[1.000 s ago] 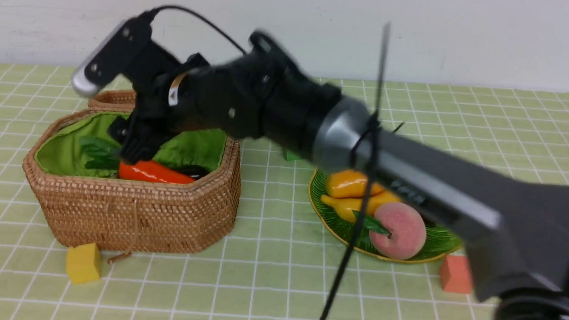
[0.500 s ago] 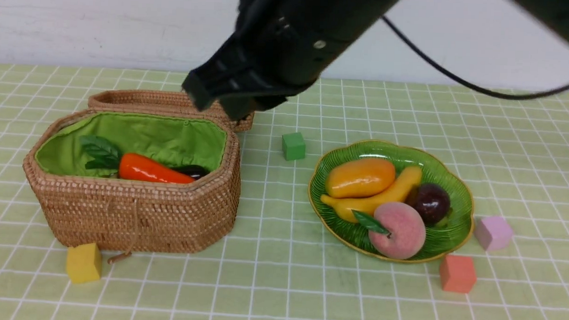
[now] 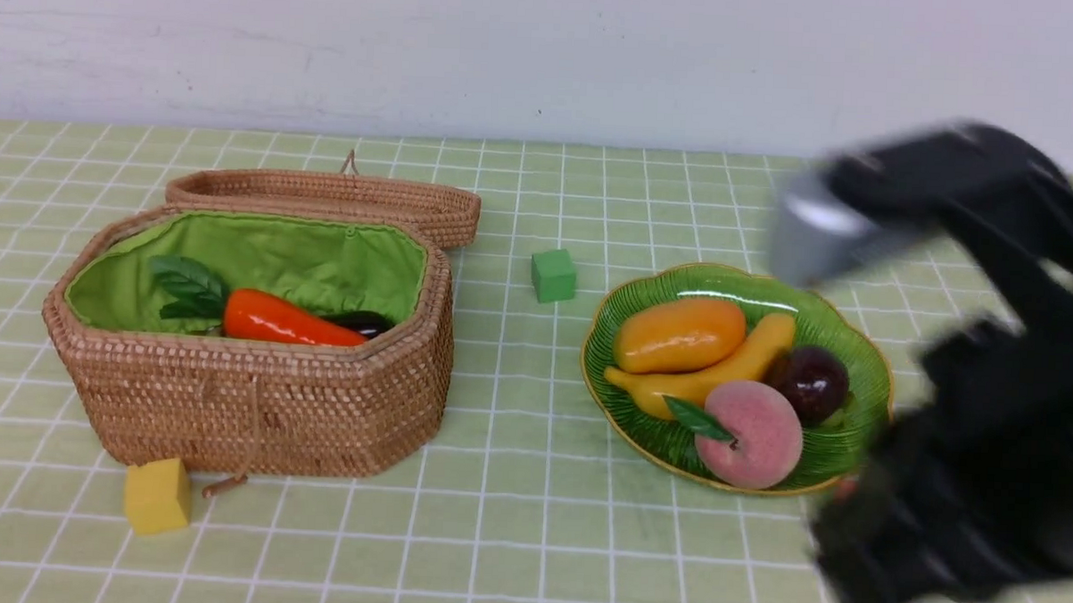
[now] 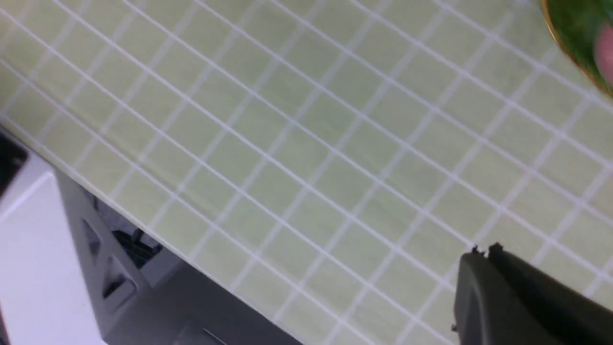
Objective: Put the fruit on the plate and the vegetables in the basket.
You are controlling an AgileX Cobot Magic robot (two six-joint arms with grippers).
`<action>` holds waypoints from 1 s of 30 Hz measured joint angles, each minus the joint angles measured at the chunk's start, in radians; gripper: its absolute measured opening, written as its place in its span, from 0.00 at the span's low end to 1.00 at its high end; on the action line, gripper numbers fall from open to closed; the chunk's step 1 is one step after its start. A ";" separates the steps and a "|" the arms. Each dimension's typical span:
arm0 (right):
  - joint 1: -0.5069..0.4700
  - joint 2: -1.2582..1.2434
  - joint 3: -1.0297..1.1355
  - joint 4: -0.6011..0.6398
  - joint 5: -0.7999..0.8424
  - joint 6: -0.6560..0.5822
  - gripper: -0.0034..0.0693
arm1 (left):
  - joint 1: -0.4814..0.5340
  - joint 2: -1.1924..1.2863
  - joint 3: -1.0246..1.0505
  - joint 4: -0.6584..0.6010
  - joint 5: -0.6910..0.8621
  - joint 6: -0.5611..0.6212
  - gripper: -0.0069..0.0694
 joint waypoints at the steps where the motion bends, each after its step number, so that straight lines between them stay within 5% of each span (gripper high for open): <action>1: 0.000 -0.051 0.044 -0.010 0.000 0.016 0.05 | 0.000 0.000 0.042 0.000 -0.060 -0.002 0.07; 7: 0.000 -0.201 0.149 -0.036 0.002 0.060 0.05 | 0.000 0.000 0.178 0.000 -0.229 -0.053 0.07; 22: -0.001 -0.275 0.155 -0.038 0.002 0.060 0.08 | 0.000 0.000 0.307 0.000 -0.236 -0.059 0.07; 25: -0.077 -0.290 0.158 -0.047 -0.001 0.045 0.07 | 0.000 0.000 0.308 0.000 -0.230 -0.060 0.07; 30: -0.442 -0.466 0.393 0.026 -0.239 -0.152 0.02 | 0.000 0.002 0.308 0.000 -0.194 -0.060 0.07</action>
